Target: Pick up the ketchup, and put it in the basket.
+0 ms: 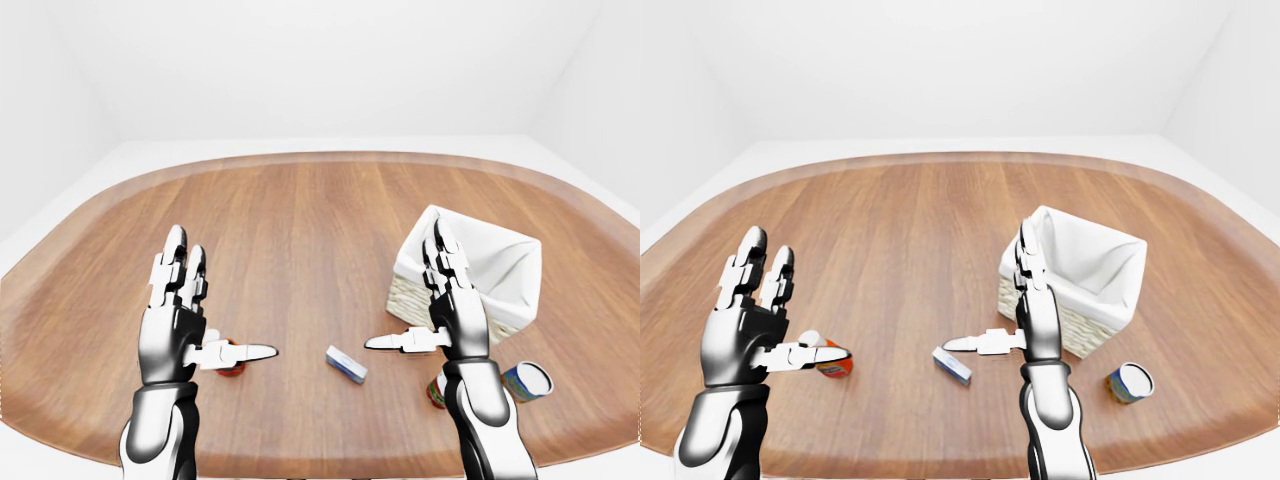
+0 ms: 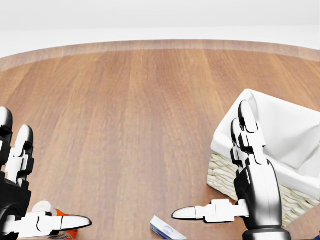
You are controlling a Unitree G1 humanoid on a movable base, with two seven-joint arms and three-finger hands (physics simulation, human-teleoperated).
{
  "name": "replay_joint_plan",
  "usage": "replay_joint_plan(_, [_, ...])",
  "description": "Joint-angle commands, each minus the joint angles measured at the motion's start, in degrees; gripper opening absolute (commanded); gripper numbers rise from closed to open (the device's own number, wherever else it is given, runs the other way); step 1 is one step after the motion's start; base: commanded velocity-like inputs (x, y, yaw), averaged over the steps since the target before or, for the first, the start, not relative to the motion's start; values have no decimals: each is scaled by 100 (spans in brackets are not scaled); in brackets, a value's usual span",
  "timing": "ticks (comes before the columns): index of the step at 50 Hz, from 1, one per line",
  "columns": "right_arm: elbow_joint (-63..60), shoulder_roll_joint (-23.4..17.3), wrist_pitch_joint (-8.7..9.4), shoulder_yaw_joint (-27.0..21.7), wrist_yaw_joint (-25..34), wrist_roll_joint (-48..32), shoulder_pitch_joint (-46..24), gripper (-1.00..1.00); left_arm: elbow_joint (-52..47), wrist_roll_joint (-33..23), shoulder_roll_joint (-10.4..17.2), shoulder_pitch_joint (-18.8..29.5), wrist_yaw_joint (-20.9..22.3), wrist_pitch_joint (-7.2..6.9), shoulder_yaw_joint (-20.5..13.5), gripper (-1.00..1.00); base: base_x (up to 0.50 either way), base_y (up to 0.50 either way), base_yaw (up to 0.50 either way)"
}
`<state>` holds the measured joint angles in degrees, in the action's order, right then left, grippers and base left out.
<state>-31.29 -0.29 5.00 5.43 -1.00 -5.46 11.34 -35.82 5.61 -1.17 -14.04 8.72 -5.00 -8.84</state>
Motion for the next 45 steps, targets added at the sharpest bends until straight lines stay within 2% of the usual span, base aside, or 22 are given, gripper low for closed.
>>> replay_joint_plan(1, [-17,0,0,-7,8,9,3,100,1,-12,3,0,-1,0,9,100,50,0,0])
replay_joint_plan(9, [-8,19,0,-26,-66,-14,-1,100,19,-25,-4,-5,-13,0,13,100,50,0,0])
replay_joint_plan(17, [79,31,0,-83,-113,14,-44,100,13,-97,-5,-57,-21,0,50,100,0,0,0])
replay_joint_plan(25, [35,21,0,-63,-84,21,3,100,-10,-174,-64,-261,9,0,-103,100,0,0,0])
replay_joint_plan(30, [-26,16,0,-33,-91,8,27,100,-35,-176,-125,-398,153,0,-412,100,0,0,0])
replay_joint_plan(33, [-6,14,0,-32,-85,25,28,100,150,-363,-179,-460,187,0,-519,100,0,0,0])
replay_joint_plan(35, [26,14,0,-29,-85,29,29,100,259,-358,-201,-491,262,88,-615,100,0,0,0])
replay_joint_plan(37, [21,14,0,-11,-84,24,36,100,461,-403,-198,-470,294,239,-776,100,0,0,0])
replay_joint_plan(41, [30,10,0,-6,-88,20,27,100,688,-456,-207,-408,347,386,-938,100,0,0,0])
replay_joint_plan(45, [11,7,0,-6,-85,18,25,100,1106,-539,-149,-294,325,646,-1060,100,0,0,0])
